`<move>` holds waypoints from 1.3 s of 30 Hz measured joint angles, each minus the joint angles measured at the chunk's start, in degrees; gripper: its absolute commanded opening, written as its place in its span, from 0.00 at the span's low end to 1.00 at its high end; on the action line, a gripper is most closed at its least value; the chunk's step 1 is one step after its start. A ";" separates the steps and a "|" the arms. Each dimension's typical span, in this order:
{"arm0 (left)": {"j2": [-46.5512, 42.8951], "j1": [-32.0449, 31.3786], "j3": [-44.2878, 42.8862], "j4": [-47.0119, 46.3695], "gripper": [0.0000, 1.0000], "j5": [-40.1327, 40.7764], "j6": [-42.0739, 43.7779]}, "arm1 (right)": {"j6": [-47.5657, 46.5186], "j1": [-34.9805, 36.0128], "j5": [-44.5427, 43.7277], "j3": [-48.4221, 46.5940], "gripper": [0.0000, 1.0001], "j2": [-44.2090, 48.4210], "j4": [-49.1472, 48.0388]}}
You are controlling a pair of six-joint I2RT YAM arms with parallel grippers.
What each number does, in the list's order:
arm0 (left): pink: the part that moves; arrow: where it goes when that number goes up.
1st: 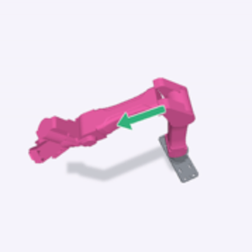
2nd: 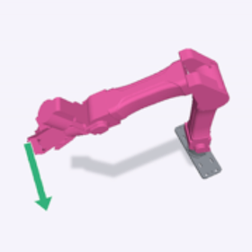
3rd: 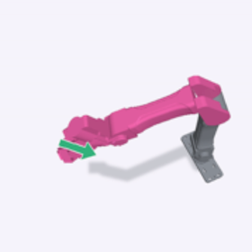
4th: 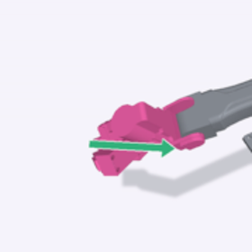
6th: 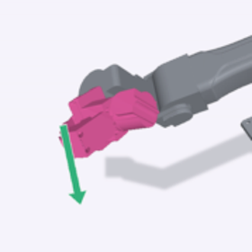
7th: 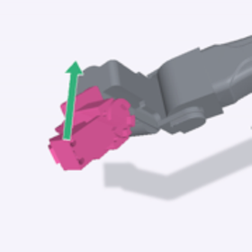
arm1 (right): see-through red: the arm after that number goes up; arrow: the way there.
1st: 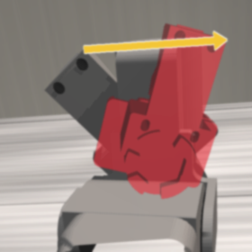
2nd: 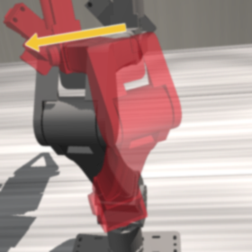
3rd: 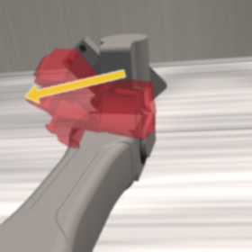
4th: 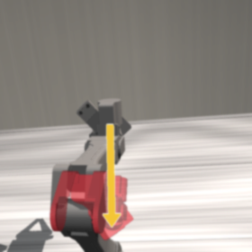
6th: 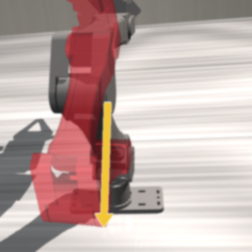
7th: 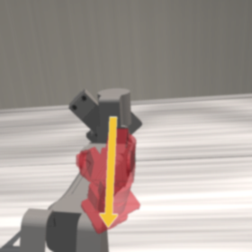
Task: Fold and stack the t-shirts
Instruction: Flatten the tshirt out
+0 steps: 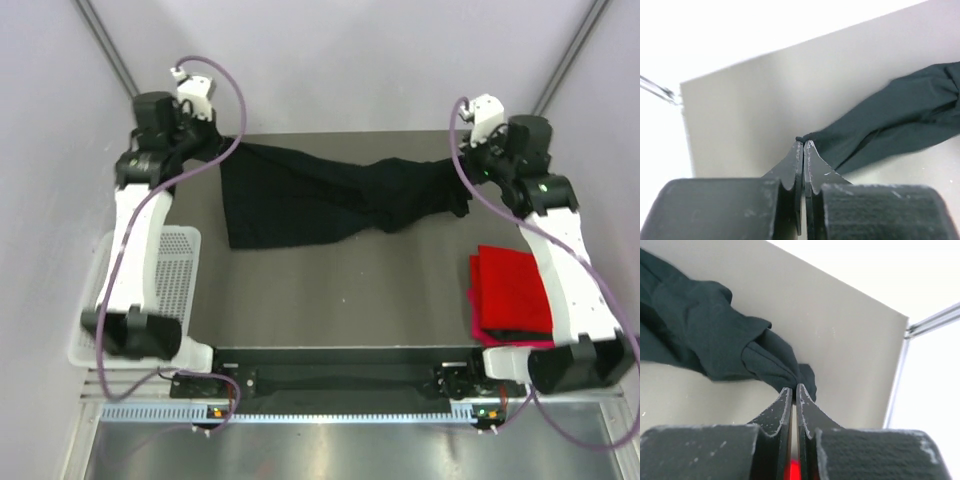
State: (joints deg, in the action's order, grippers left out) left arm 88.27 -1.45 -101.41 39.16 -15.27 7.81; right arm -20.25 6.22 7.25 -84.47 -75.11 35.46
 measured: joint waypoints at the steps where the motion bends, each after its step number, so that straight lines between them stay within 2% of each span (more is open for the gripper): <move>1: -4.63 0.00 1.38 -0.02 0.00 -0.24 0.59 | -0.31 0.00 0.13 1.77 0.00 3.58 -0.04; 4: -14.75 0.00 6.10 -0.33 0.00 -0.04 2.01 | -1.22 0.00 0.07 6.67 0.00 13.05 0.66; 7: -20.37 0.02 10.23 -0.55 0.00 2.12 3.08 | -2.21 -0.02 -0.70 9.22 0.00 18.10 1.46; 10: -21.49 0.02 11.89 -0.98 0.00 4.87 3.61 | -2.80 -0.02 -1.27 9.18 0.00 18.80 1.73; 13: -19.74 0.02 11.61 -1.68 0.00 6.75 4.15 | -3.48 -0.02 -1.60 6.36 0.00 15.32 2.82; 15: -15.78 0.02 6.84 0.37 0.00 7.41 4.42 | -4.28 -0.02 -1.79 1.22 0.00 9.79 3.98; 20: 2.12 0.37 -16.00 1.66 0.00 7.65 3.82 | -5.42 -0.26 -2.34 -17.77 0.00 -9.22 5.20; 22: 5.60 0.61 -19.58 1.62 0.00 7.54 2.58 | -4.87 -0.42 -2.14 -22.05 0.00 -13.25 5.35; 24: 5.29 0.70 -19.32 2.75 0.00 7.17 1.49 | -4.15 -0.50 -1.44 -21.92 0.00 -12.66 6.14; 27: -1.40 0.70 -13.84 2.84 0.00 7.13 0.87 | -4.17 -0.50 -0.42 -14.23 0.00 -3.93 4.87; 32: -26.01 0.74 4.66 3.21 0.00 7.04 1.33 | -5.16 -0.63 1.68 11.15 0.00 25.79 2.99; 34: -34.80 0.72 10.95 3.23 0.00 6.93 1.62 | -5.33 -0.66 2.08 17.57 0.00 32.63 2.38; 36: -38.40 0.72 15.80 1.75 0.00 6.91 1.92 | -5.40 -0.66 2.27 21.73 0.00 32.37 0.44; 37: -37.86 0.72 17.22 0.96 0.00 6.71 1.99 | -5.38 -0.66 2.40 23.15 0.00 29.38 -0.52; 39: -31.67 0.72 18.64 0.61 0.00 6.32 1.97 | -4.94 -0.66 2.78 23.63 0.00 20.41 -2.82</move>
State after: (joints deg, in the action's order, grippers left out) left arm 56.60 -0.73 -82.76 39.77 -8.95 9.78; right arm -25.19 5.56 10.02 -60.84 -54.70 32.64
